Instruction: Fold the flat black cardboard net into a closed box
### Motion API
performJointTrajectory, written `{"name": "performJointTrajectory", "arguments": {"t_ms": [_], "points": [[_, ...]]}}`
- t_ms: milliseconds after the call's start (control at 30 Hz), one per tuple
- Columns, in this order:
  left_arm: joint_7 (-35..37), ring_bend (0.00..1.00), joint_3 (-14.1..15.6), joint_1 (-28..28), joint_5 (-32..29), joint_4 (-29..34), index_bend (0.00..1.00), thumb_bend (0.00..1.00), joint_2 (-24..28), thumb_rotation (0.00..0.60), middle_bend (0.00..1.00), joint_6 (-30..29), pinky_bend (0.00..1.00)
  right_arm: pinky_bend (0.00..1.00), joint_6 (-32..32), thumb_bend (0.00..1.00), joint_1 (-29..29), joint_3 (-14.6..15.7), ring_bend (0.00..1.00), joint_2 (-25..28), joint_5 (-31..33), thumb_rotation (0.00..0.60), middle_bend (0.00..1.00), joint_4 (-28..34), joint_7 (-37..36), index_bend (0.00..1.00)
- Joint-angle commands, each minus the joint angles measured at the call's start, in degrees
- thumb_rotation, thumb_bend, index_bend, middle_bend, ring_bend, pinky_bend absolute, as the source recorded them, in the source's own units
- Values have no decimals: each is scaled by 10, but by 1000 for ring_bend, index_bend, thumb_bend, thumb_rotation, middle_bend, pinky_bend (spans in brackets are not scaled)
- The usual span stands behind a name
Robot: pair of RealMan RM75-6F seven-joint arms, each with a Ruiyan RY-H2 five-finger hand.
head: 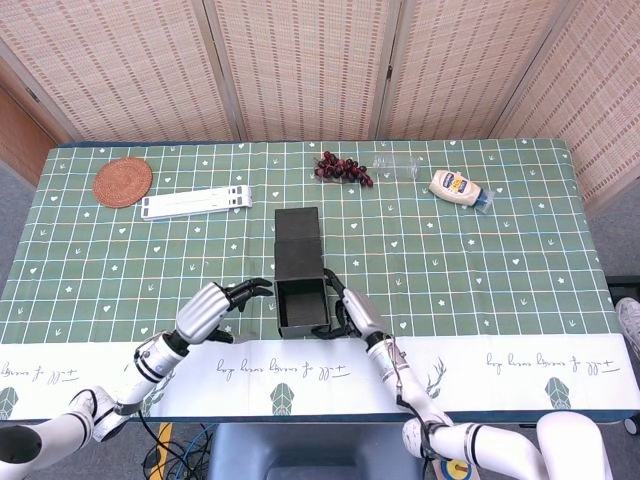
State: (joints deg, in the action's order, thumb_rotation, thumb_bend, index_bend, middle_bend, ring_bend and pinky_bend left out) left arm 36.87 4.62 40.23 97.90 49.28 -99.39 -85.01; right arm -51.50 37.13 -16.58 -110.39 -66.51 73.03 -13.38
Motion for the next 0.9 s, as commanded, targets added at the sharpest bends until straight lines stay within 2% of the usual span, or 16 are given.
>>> {"name": "performJointTrajectory", "arguments": {"t_ms": [33, 300, 467, 600, 733, 900], "points": [[-1, 568, -7, -8, -11, 21, 226, 130, 12, 600, 214, 11, 928, 1000, 4, 448, 2, 2, 744, -2, 4, 600, 137, 5, 5, 0], [1, 569, -20, -21, -44, 107, 177, 130, 54, 600, 201, 52, 928, 1000, 1, 310, -12, 18, 655, 18, 15, 600, 4, 44, 30, 0], [13, 568, -33, -29, -77, 173, 153, 130, 80, 600, 200, 85, 928, 1000, -17, 200, -30, 29, 616, 52, 12, 600, 0, 96, 44, 0], [32, 568, -41, -35, -110, 234, 120, 130, 109, 600, 181, 127, 929, 1000, -33, 188, -43, 30, 610, 104, 2, 600, 0, 156, 58, 0], [54, 568, -43, -37, -146, 286, 26, 130, 138, 600, 102, 181, 929, 1000, -50, 188, -50, 15, 610, 169, -21, 600, 0, 225, 61, 0], [89, 565, -48, -35, -196, 324, 0, 129, 162, 600, 3, 264, 929, 1000, -73, 188, -48, -29, 610, 249, -34, 600, 0, 295, 75, 0]]}}
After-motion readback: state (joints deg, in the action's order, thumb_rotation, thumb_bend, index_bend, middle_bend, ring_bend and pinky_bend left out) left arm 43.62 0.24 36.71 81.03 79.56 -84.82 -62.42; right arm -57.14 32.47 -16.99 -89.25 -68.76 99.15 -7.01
